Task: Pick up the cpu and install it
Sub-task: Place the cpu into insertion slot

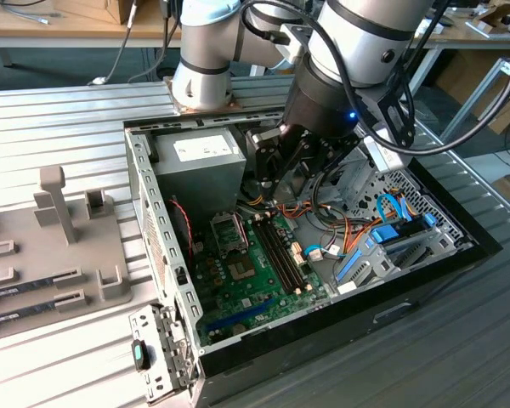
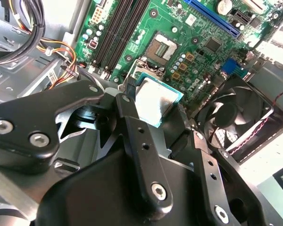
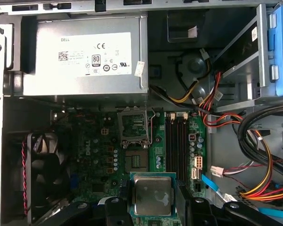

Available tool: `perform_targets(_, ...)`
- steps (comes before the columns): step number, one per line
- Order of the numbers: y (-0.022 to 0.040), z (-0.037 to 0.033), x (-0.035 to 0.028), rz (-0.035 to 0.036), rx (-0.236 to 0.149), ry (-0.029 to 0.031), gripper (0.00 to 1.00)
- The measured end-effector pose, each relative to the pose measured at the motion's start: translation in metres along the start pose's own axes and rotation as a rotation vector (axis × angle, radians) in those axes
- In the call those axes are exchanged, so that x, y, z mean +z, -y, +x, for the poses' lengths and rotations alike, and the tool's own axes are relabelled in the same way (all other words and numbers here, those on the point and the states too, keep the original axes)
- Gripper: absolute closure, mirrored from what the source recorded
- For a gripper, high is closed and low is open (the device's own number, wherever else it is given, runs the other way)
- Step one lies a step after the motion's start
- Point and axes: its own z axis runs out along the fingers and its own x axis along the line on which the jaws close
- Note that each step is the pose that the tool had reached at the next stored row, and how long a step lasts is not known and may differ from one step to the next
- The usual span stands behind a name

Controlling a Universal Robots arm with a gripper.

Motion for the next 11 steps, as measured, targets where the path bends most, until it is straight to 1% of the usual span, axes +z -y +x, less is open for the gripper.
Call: perform_targets(11,0.0008,-0.0002,0.0033,0.0000,0.000,0.0000,0.53)
